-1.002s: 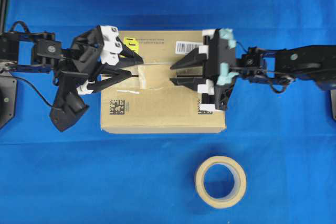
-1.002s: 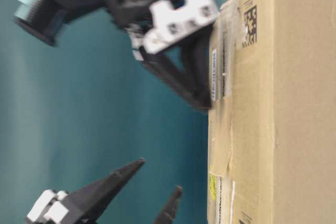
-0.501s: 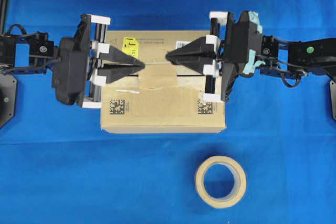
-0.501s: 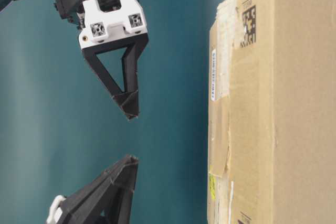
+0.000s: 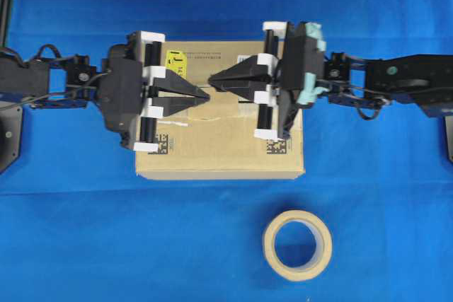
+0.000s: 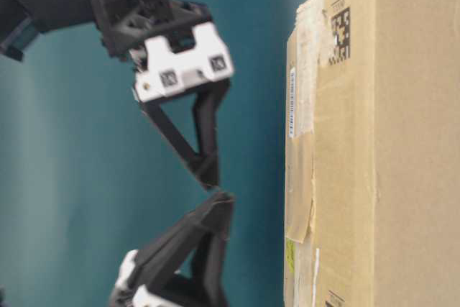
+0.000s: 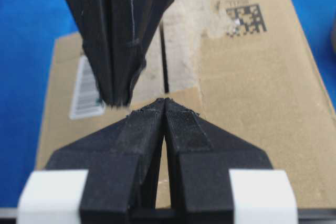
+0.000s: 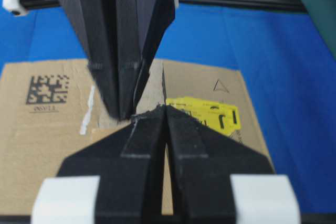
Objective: Apply tape along the seams of the closed cardboard box to seal it securely.
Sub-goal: 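Rotate both grippers sideways and press the tape along the seam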
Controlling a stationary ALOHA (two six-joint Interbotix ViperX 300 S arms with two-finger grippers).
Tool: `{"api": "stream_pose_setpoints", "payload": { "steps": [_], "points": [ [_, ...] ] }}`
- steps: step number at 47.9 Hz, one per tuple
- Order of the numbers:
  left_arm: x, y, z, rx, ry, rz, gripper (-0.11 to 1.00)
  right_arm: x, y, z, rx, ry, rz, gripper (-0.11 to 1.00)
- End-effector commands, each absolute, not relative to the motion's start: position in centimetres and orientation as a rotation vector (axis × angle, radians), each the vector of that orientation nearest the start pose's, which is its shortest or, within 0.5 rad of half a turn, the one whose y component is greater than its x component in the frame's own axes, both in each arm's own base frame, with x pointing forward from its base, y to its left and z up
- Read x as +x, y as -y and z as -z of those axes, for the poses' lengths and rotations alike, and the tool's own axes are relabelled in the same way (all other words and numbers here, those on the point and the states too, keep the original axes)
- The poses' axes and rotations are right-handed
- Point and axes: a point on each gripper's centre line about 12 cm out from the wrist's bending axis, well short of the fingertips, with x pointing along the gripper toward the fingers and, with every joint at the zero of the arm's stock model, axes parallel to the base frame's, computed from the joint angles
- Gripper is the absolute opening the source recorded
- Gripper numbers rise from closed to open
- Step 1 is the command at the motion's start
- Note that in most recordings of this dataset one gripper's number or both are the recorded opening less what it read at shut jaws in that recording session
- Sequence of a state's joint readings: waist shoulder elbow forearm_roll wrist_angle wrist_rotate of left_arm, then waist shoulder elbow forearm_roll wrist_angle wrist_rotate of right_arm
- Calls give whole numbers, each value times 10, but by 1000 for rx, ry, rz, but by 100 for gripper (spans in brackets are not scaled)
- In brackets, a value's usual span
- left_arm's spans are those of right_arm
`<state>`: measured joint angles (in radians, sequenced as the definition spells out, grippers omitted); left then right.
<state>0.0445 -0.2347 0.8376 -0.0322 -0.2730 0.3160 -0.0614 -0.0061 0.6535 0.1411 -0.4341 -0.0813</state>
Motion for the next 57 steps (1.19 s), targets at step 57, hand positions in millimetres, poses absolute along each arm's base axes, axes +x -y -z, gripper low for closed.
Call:
{"api": "stream_pose_setpoints", "payload": {
  "steps": [57],
  "points": [
    [307, -41, -139, -33, -515, -141, 0, 390, 29, -156, 142, -415, 167, -1]
  ]
}}
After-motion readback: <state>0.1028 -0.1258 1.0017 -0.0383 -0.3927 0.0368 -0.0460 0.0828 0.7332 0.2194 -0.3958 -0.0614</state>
